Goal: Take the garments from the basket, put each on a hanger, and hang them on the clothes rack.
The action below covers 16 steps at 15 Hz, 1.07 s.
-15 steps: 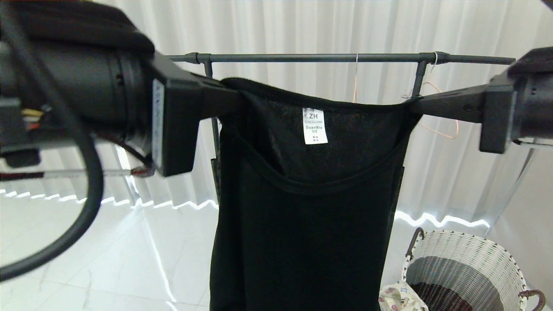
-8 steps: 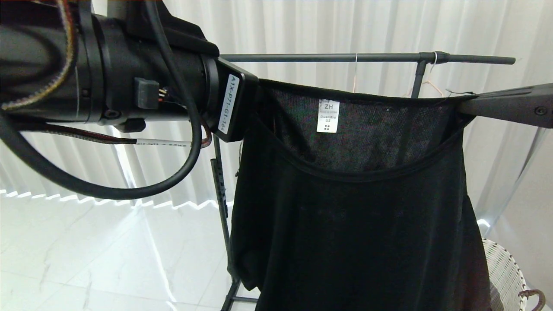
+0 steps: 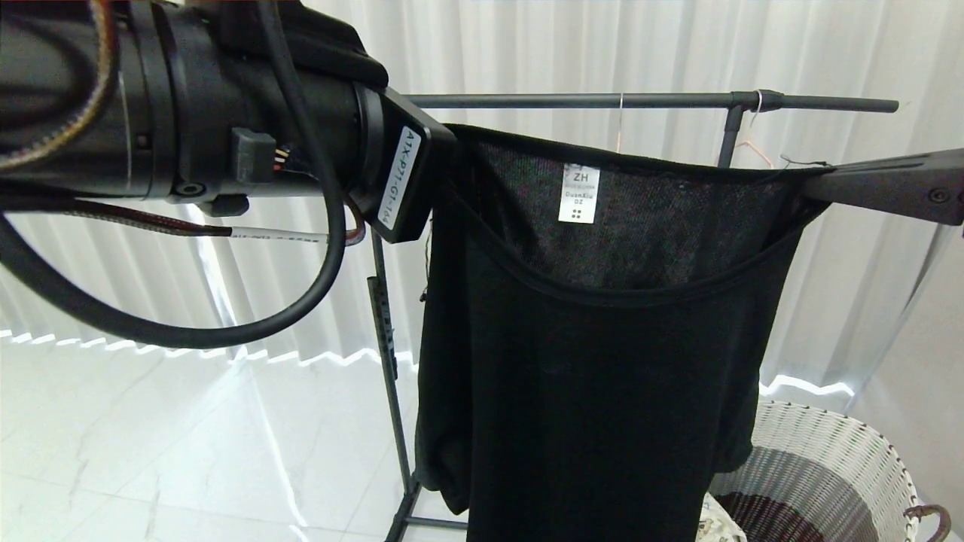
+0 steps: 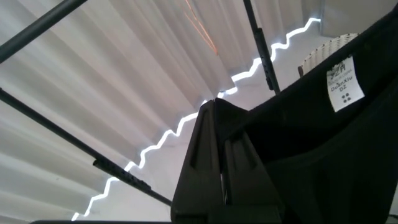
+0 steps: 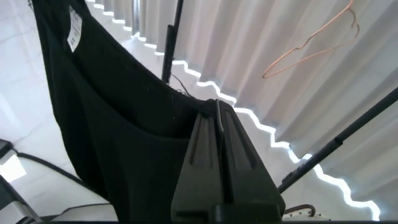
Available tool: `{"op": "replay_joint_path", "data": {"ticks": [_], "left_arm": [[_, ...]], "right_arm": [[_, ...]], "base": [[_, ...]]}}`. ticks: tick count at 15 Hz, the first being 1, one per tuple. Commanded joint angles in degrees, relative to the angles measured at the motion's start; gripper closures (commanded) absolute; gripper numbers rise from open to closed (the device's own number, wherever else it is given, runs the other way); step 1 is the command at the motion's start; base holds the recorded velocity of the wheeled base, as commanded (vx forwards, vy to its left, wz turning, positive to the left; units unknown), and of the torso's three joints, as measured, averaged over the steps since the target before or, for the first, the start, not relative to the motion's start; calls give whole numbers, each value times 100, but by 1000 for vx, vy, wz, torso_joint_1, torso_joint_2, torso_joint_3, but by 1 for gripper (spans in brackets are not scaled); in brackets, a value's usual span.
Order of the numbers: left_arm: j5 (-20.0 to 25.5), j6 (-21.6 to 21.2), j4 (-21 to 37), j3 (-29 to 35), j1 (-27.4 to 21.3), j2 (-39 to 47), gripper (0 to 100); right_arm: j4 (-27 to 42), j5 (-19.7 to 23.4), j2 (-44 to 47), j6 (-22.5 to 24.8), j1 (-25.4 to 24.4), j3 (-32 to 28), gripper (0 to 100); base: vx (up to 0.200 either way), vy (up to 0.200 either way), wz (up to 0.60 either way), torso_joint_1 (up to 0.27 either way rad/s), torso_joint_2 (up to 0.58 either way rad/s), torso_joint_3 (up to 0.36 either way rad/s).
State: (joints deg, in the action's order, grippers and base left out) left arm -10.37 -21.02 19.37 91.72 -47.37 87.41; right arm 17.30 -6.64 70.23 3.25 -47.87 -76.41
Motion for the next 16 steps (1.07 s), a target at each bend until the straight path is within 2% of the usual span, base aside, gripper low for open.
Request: {"op": "replay_joint_path", "data": {"ticks": [1, 2, 3, 5, 10, 12, 14, 16], "left_arm": [[-8, 1, -12, 30, 0, 22, 100], [-8, 1, -12, 65, 0, 31, 100], [-8, 1, -12, 100, 0, 40, 100], [-26, 1, -12, 118, 9, 48, 100], [-413, -17, -3, 118, 149, 128, 100], [-712, -25, -3, 109, 246, 154, 100], [-791, -25, -3, 109, 316, 215, 100], [-799, -17, -3, 109, 378, 286, 100]], "right_arm": [[2, -4, -1, 0, -3, 21, 100], [2, -4, 8, 0, -3, 21, 100], [10, -4, 8, 0, -3, 30, 0], [19, -4, -1, 8, -3, 74, 0], [10, 58, -326, 17, -12, 329, 0], [2, 243, -589, 123, -12, 540, 0], [-7, 638, -712, 123, -3, 583, 0], [-113, 823, -712, 96, 6, 592, 0]], "base": [[0, 0, 0, 0, 0, 0], [0, 0, 0, 0, 0, 0], [0, 0, 0, 0, 0, 0], [0, 0, 0, 0, 0, 0], [0, 0, 0, 0, 0, 0], [0, 0, 0, 0, 0, 0], [0, 0, 0, 0, 0, 0], [0, 0, 0, 0, 0, 0]]}}
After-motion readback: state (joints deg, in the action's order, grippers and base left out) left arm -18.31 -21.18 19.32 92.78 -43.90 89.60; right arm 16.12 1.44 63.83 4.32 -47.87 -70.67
